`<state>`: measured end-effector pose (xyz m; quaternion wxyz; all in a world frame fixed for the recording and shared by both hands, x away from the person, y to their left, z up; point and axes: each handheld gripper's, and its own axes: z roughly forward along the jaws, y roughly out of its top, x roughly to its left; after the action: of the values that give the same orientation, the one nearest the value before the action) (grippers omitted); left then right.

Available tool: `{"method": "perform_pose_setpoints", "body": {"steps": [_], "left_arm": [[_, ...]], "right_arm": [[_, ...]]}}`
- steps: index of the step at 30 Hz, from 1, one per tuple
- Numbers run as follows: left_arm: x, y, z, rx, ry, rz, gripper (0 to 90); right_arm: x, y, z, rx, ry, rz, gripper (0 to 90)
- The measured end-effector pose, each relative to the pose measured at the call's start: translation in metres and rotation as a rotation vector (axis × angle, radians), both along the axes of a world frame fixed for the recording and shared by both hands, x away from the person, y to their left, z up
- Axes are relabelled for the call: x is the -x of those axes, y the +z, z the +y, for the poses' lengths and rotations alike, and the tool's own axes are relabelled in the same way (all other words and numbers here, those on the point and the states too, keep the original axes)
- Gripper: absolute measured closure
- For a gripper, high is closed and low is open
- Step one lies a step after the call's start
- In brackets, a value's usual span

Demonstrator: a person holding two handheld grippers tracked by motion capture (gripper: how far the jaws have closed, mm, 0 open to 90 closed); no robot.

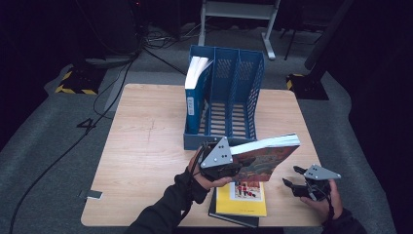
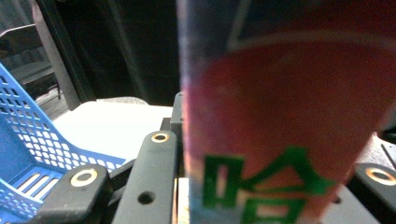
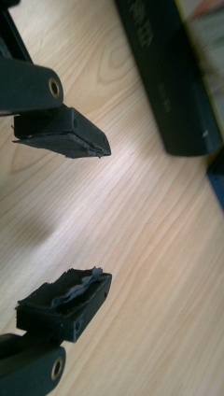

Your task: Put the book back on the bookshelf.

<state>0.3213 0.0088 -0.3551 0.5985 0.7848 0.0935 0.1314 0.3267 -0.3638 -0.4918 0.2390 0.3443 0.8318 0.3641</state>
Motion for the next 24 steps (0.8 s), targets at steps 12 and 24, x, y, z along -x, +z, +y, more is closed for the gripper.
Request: {"method": "perform_pose_setpoints", "body": {"steps": [12,24], "left_arm": [[-0.003,0.001,0.0,0.009,0.024,0.006,74.0],[-0.005,0.01,0.002,-0.002,0.084,-0.032,74.1]], "right_arm": [[-0.007,-0.011,-0.005,-0.057,-0.045,0.048,29.7],[-0.008,-0.012,-0.004,-0.043,-0.05,0.066,29.1]]}}
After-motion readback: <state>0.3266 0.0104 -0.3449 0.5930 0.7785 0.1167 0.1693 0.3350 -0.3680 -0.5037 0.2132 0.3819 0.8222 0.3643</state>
